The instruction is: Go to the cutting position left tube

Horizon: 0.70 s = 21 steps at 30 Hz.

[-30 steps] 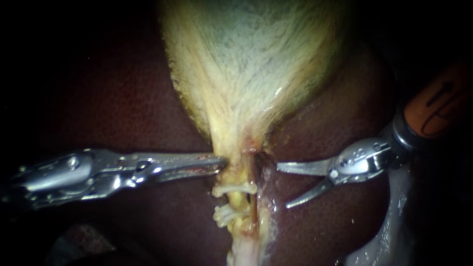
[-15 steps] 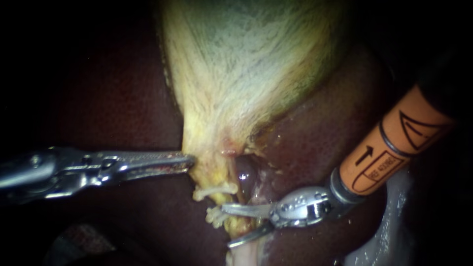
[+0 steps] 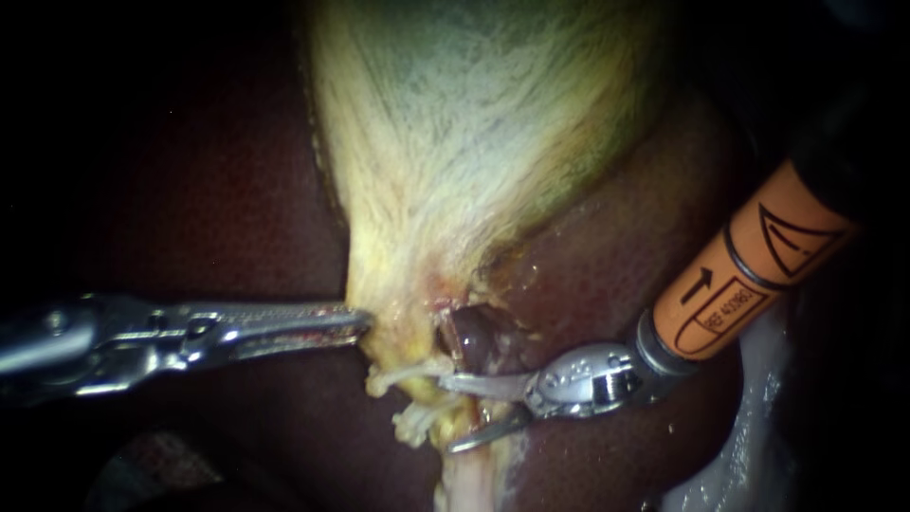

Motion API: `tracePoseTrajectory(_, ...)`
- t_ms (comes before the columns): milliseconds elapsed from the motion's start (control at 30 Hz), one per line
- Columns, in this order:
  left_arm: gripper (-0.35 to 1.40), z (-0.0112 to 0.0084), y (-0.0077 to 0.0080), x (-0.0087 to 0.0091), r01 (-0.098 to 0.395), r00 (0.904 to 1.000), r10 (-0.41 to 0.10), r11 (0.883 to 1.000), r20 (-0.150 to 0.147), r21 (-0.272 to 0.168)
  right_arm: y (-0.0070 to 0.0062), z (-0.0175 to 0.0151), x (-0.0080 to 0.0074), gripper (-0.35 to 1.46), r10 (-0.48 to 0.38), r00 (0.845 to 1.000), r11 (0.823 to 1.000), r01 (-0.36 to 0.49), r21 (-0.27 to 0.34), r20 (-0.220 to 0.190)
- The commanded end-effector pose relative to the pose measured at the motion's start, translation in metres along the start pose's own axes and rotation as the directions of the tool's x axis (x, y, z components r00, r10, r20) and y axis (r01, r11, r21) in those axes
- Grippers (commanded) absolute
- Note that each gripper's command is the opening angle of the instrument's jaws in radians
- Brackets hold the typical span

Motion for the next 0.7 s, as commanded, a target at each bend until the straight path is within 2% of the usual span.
tracePoseTrajectory(33,-0.35,0.0000,-0.0001,0.0000,0.000,1.0000,0.000,1.000,0.000,0.000,0.0000,0.0000,0.0001,1.40,0.000,1.000,1.000,0.000,-0.002,-0.002)
tracePoseTrajectory(333,-0.35,0.0004,-0.0004,-0.0002,0.000,1.0000,0.000,1.000,0.000,-0.003,0.0001,0.0015,0.0009,1.40,0.003,1.000,1.000,-0.003,-0.012,-0.002)
tracePoseTrajectory(700,-0.35,0.0016,-0.0008,-0.0003,0.000,1.0000,0.000,1.000,0.001,-0.001,0.0002,0.0055,0.0030,1.40,0.011,1.000,1.000,-0.011,-0.003,-0.014)
